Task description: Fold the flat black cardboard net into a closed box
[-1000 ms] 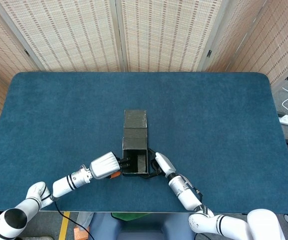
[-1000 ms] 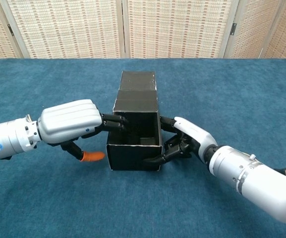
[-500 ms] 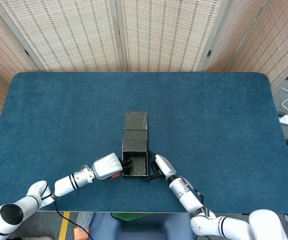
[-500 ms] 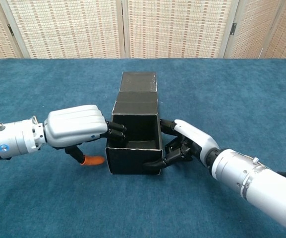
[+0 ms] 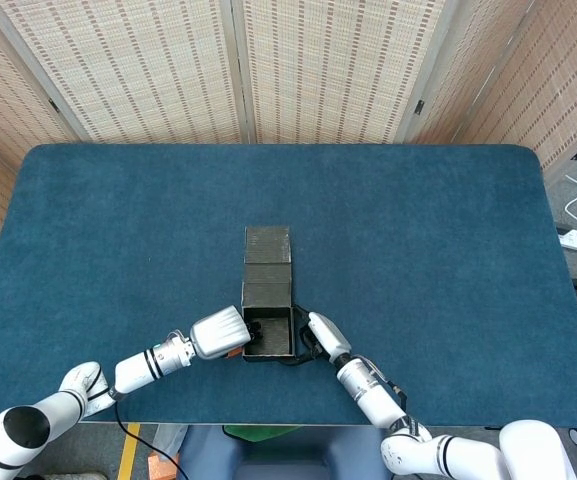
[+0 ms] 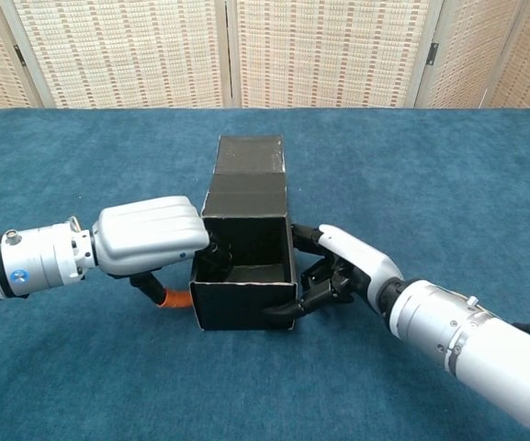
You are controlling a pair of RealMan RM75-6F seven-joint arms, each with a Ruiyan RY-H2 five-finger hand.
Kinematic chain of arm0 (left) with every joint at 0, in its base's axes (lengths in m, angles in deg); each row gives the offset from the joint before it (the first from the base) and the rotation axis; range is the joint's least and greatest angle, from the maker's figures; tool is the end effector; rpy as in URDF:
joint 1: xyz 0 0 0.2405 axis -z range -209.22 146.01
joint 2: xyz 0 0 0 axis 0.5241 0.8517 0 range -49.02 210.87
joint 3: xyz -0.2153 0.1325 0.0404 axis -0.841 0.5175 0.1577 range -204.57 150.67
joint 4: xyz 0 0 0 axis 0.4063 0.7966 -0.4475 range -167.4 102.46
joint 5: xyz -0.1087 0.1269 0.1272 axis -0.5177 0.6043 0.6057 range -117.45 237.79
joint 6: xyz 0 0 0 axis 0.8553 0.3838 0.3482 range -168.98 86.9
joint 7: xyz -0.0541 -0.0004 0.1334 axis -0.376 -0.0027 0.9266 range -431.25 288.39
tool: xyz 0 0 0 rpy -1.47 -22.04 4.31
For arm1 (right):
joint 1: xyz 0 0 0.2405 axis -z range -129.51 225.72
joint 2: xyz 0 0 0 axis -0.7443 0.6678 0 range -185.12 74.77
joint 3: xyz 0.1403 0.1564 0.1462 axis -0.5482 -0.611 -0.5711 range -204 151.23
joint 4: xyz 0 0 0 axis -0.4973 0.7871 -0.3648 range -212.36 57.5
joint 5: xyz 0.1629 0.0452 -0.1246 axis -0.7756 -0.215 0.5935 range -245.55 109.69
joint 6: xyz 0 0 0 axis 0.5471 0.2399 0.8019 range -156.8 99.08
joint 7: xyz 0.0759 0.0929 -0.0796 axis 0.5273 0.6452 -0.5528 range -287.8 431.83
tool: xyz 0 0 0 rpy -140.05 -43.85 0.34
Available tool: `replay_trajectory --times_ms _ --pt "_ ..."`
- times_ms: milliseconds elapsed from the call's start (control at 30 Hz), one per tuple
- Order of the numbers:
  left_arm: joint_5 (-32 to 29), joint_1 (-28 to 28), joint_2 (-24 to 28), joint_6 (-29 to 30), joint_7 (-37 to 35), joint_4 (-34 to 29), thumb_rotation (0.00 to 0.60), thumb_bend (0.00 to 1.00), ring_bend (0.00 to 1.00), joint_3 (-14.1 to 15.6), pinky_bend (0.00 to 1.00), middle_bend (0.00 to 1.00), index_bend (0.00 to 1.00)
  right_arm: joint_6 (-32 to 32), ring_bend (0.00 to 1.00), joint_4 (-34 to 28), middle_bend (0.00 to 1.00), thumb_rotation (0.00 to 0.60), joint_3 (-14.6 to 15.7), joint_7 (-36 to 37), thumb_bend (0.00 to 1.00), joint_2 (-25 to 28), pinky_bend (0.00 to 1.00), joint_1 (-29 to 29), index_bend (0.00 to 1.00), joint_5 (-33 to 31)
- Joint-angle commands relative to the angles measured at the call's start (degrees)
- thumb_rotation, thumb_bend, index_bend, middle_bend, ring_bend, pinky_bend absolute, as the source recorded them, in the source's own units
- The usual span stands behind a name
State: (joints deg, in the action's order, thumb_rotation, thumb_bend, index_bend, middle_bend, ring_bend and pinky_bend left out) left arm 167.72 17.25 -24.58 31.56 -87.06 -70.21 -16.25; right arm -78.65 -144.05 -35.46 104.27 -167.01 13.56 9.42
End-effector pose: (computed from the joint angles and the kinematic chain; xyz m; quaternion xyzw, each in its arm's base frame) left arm -0.1657 0.3323 -0.0757 -0.8802 -0.0957 -0.4093 0.2206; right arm -0.1444 -0.2794 -0.1381 0.5368 -0.6890 0.4601 0.1596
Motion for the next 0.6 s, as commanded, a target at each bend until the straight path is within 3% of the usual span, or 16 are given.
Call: replay_trajectory --times_ms 33,200,433,600 --pt "-0.1 -0.1 -0.3 0.4 -0.4 0.5 0.600 0.36 0.81 0.0 0.92 0.76 0.78 0.0 0.84 -0.2 0.59 0.600 -0.1 -0.1 0.21 0.0 1.00 0.1 0.44 -0.2" --pt "-0.2 -0.2 -0.4 1.1 -1.0 0.8 0.600 0.36 0.81 -0.1 0.92 0.72 0.73 0.0 0.84 -0.3 0.59 0.600 -0.2 0.0 0.21 -0.1 1.00 0.1 0.44 -0.3" --pt "-1.3 -0.7 1.7 3.2 -1.5 -1.7 0.600 0.35 0.81 -1.1 0.92 0.48 0.42 -0.3 0.84 -0.3 0.58 0.600 -1.3 -0.5 0.21 -0.4 1.00 0.1 0.44 -1.3" --pt "-2.3 -1.1 3.9 4.3 -0.5 -4.6 0.600 0.35 0.81 -2.2 0.92 0.35 0.30 -0.5 0.84 -0.2 0.57 0.600 -2.5 -1.7 0.20 -0.9 1.00 -0.2 0.44 -2.2"
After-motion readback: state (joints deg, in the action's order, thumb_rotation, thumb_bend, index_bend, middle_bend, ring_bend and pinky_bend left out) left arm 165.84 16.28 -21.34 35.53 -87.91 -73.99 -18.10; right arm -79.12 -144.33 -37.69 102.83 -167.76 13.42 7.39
